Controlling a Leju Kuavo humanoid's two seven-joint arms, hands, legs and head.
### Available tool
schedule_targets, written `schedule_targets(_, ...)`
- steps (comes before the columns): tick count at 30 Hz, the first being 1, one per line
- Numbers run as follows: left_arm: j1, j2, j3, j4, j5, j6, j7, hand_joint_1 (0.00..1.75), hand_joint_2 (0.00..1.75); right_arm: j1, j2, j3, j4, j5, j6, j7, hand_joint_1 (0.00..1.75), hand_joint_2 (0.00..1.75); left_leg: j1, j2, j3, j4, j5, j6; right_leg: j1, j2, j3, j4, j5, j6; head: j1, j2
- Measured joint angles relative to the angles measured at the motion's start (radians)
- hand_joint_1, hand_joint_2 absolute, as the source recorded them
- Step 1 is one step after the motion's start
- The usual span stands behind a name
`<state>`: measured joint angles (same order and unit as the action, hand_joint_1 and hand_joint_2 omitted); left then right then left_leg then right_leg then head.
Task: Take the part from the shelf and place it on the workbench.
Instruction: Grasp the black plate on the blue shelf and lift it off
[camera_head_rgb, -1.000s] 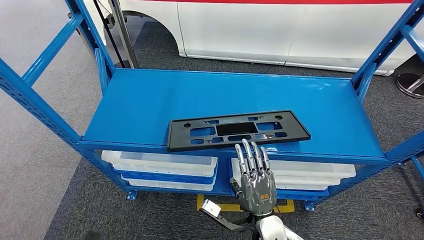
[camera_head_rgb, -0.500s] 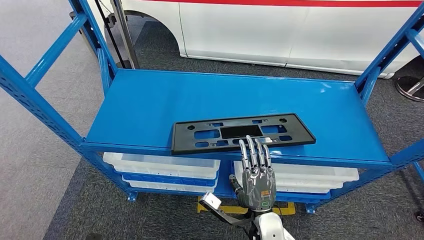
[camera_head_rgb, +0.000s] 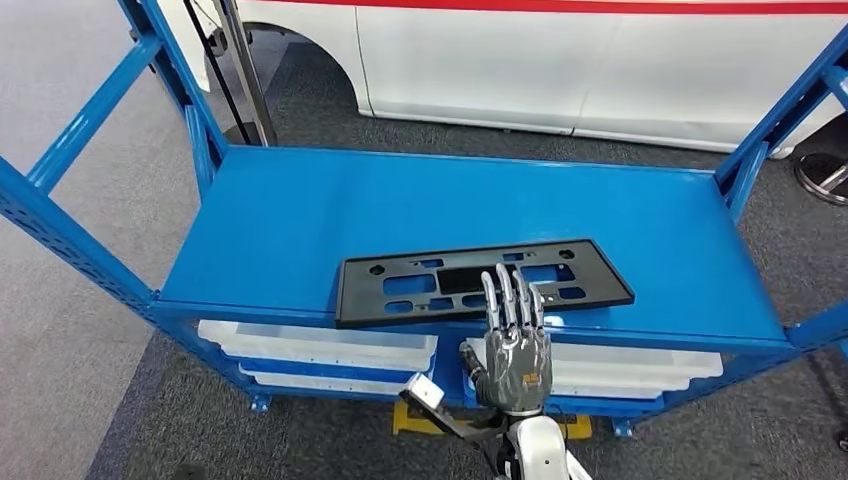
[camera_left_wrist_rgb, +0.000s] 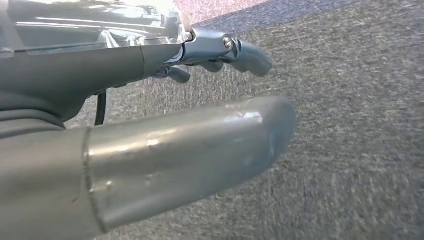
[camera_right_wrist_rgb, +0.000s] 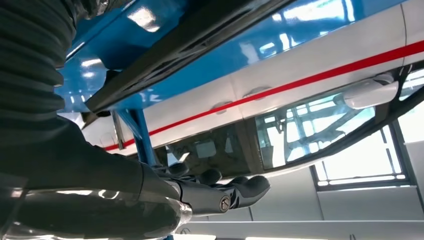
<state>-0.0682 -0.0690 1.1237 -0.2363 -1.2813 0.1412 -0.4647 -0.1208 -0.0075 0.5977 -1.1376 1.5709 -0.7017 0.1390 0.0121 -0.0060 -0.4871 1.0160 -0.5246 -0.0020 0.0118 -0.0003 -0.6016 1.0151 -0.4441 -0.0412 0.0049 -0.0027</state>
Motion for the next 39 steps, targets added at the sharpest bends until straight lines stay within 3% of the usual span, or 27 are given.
schedule_targets(2, -0.003, -0.001, 0.000, 0.000, 0.000, 0.000, 0.000, 0.00, 0.00, -0.003, 0.008, -0.002, 0.002, 0.000, 0.000, -0.001, 0.00, 1.75, 0.002, 0.000, -0.021, 0.055, -0.033, -0.006, -0.008, -0.001, 0.027, -0.018, -0.001, -0.006, -0.001, 0.000)
schedule_targets(4, -0.005, 0.000, 0.000, 0.001, 0.000, 0.000, 0.000, 0.00, 0.00, -0.004, 0.013, -0.003, 0.005, 0.000, 0.000, -0.002, 0.00, 1.75, 0.005, 0.000, -0.089, 0.170, -0.087, -0.016, -0.009, -0.002, 0.039, -0.022, -0.008, -0.009, -0.001, 0.000)
schedule_targets(6, -0.004, 0.002, 0.000, 0.001, 0.000, 0.000, 0.000, 0.00, 0.00, -0.003, 0.015, -0.004, 0.010, 0.000, 0.000, -0.002, 0.00, 1.75, 0.009, 0.001, -0.151, 0.245, -0.100, -0.027, -0.010, 0.000, 0.045, -0.019, -0.018, -0.007, -0.001, 0.000)
schedule_targets(7, -0.003, 0.002, 0.000, 0.001, 0.000, 0.000, 0.000, 0.00, 0.00, -0.002, 0.015, -0.004, 0.012, 0.000, 0.000, -0.002, 0.00, 1.75, 0.011, 0.001, -0.159, 0.234, -0.075, -0.031, -0.012, 0.000, 0.049, -0.015, -0.025, -0.004, -0.001, 0.000)
schedule_targets(9, -0.002, 0.002, 0.000, 0.001, 0.000, 0.000, 0.000, 0.00, 0.00, -0.002, 0.017, -0.005, 0.013, 0.000, 0.000, -0.002, 0.00, 1.75, 0.016, 0.002, -0.134, 0.131, 0.015, -0.038, -0.016, 0.001, 0.060, -0.005, -0.041, 0.006, -0.001, 0.000)
schedule_targets(10, -0.002, 0.002, 0.000, 0.001, 0.000, 0.000, 0.000, 0.00, 0.00, -0.002, 0.018, -0.006, 0.014, 0.000, 0.000, -0.002, 0.00, 1.75, 0.015, 0.003, -0.120, 0.076, 0.040, -0.040, -0.017, 0.001, 0.063, 0.001, -0.050, 0.012, -0.002, 0.000)
schedule_targets(12, -0.004, 0.002, 0.000, 0.001, 0.000, 0.000, 0.000, 0.00, 0.00, -0.003, 0.021, -0.008, 0.015, 0.000, 0.000, -0.002, 0.00, 1.75, 0.010, 0.004, -0.106, 0.022, 0.055, -0.027, -0.016, 0.001, 0.062, 0.012, -0.062, 0.025, -0.001, 0.000)
schedule_targets(14, -0.002, 0.003, 0.000, 0.001, 0.000, 0.000, 0.000, 0.00, 0.00, -0.003, 0.022, -0.009, 0.017, 0.000, 0.000, -0.003, 0.00, 1.75, 0.008, 0.004, -0.106, 0.017, 0.055, -0.005, -0.013, 0.001, 0.060, 0.014, -0.068, 0.036, -0.001, 0.000)
schedule_targets(16, 0.000, 0.002, 0.000, 0.001, -0.001, 0.000, 0.000, 0.00, 0.00, -0.004, 0.022, -0.011, 0.018, 0.000, 0.000, -0.005, 0.00, 1.75, 0.011, 0.003, -0.101, 0.012, 0.058, 0.008, -0.015, 0.001, 0.056, 0.034, -0.086, 0.046, -0.001, 0.000)
schedule_targets(17, -0.001, 0.002, 0.000, 0.001, -0.001, 0.000, 0.000, 0.00, 0.00, -0.005, 0.022, -0.012, 0.018, 0.000, 0.000, -0.006, 0.00, 1.75, 0.013, 0.003, -0.098, 0.009, 0.057, 0.014, -0.016, 0.001, 0.040, 0.069, -0.106, 0.050, 0.000, 0.000)
schedule_targets(19, -0.003, 0.002, 0.000, 0.001, -0.003, 0.001, 0.000, 0.00, 0.00, -0.005, 0.022, -0.016, 0.022, 0.000, 0.000, -0.011, 0.00, 1.75, 0.013, 0.004, -0.093, 0.008, 0.053, 0.023, -0.019, 0.001, -0.026, 0.190, -0.160, 0.058, 0.000, 0.000)
schedule_targets(21, -0.003, 0.002, 0.000, 0.001, -0.007, 0.003, 0.002, 0.00, 0.00, -0.004, 0.022, -0.020, 0.029, 0.000, 0.000, -0.013, 0.00, 1.75, 0.011, 0.003, -0.088, 0.008, 0.048, 0.027, -0.021, 0.001, -0.091, 0.291, -0.182, 0.061, 0.000, 0.000)
schedule_targets(22, -0.003, 0.002, 0.000, 0.001, -0.010, 0.005, 0.003, 0.00, 0.00, -0.004, 0.022, -0.022, 0.035, 0.000, 0.000, -0.012, 0.00, 1.75, 0.010, 0.002, -0.084, 0.008, 0.045, 0.027, -0.021, 0.001, -0.101, 0.293, -0.162, 0.059, 0.000, 0.000)
schedule_targets(23, -0.003, 0.002, 0.000, 0.001, -0.014, 0.006, 0.005, 0.00, 0.00, -0.006, 0.022, -0.024, 0.041, 0.000, 0.000, -0.012, 0.00, 1.75, 0.009, 0.001, -0.078, 0.008, 0.041, 0.027, -0.020, 0.001, -0.090, 0.254, -0.124, 0.055, 0.000, 0.000)
schedule_targets(25, -0.005, 0.001, 0.000, 0.001, -0.019, 0.008, 0.009, 0.00, 0.00, -0.012, 0.021, -0.024, 0.054, 0.000, 0.000, -0.009, 0.00, 1.75, 0.006, -0.002, -0.065, 0.007, 0.033, 0.023, -0.014, 0.001, -0.038, 0.124, -0.043, 0.039, 0.000, 0.000)
schedule_targets(26, -0.007, 0.000, -0.001, 0.001, -0.022, 0.008, 0.011, 0.00, 0.00, -0.017, 0.021, -0.024, 0.062, 0.000, 0.000, -0.008, 0.00, 1.75, 0.006, -0.002, -0.062, 0.007, 0.030, 0.019, -0.010, 0.001, -0.016, 0.072, -0.023, 0.032, 0.000, 0.000)
schedule_targets(29, -0.010, -0.001, -0.001, 0.001, -0.029, 0.011, 0.010, 0.00, 0.00, -0.033, 0.021, -0.021, 0.096, 0.000, 0.000, -0.005, 0.00, 1.75, 0.007, -0.001, -0.060, 0.001, 0.027, 0.004, -0.002, 0.002, 0.001, 0.026, -0.022, 0.020, 0.001, 0.000)
schedule_targets(32, -0.015, 0.000, -0.002, 0.001, -0.030, 0.010, -0.001, 0.00, 0.00, -0.049, 0.024, -0.015, 0.143, 0.000, 0.000, -0.012, 0.00, 1.75, 0.007, 0.001, -0.065, 0.022, 0.005, -0.011, -0.012, 0.000, 0.017, -0.001, -0.014, 0.011, 0.000, 0.000)
schedule_targets(35, -0.017, 0.004, -0.002, 0.001, -0.029, 0.008, -0.006, 0.00, 0.00, -0.062, 0.029, -0.015, 0.177, 0.000, 0.000, -0.031, 0.00, 1.75, 0.009, 0.001, -0.149, 0.193, -0.079, -0.021, -0.014, -0.003, 0.026, -0.010, -0.013, 0.006, -0.001, 0.000)
schedule_targets(36, -0.016, 0.005, -0.002, 0.001, -0.028, 0.007, -0.006, 0.00, 0.00, -0.064, 0.030, -0.015, 0.186, 0.000, 0.000, -0.037, 0.00, 1.75, 0.009, 0.001, -0.178, 0.247, -0.093, -0.023, -0.014, -0.003, 0.026, -0.009, -0.014, 0.005, -0.001, 0.000)
schedule_targets(37, -0.014, 0.006, -0.002, 0.001, -0.027, 0.006, -0.007, 0.00, 0.00, -0.065, 0.030, -0.015, 0.193, 0.000, 0.000, -0.043, 0.00, 1.75, 0.009, 0.002, -0.192, 0.268, -0.088, -0.026, -0.014, -0.003, 0.026, -0.007, -0.016, 0.005, -0.001, 0.000)
schedule_targets(38, -0.013, 0.007, -0.002, 0.001, -0.026, 0.005, -0.007, 0.00, 0.00, -0.065, 0.031, -0.015, 0.199, 0.000, 0.000, -0.046, 0.00, 1.75, 0.010, 0.002, -0.189, 0.252, -0.064, -0.027, -0.014, -0.003, 0.027, -0.005, -0.018, 0.005, -0.001, 0.000)
schedule_targets(39, -0.013, 0.008, -0.002, 0.001, -0.026, 0.004, -0.008, 0.00, 0.00, -0.065, 0.031, -0.015, 0.204, 0.000, 0.000, -0.048, 0.00, 1.75, 0.010, 0.002, -0.167, 0.200, -0.027, -0.027, -0.015, -0.002, 0.028, -0.001, -0.021, 0.007, -0.001, 0.000)
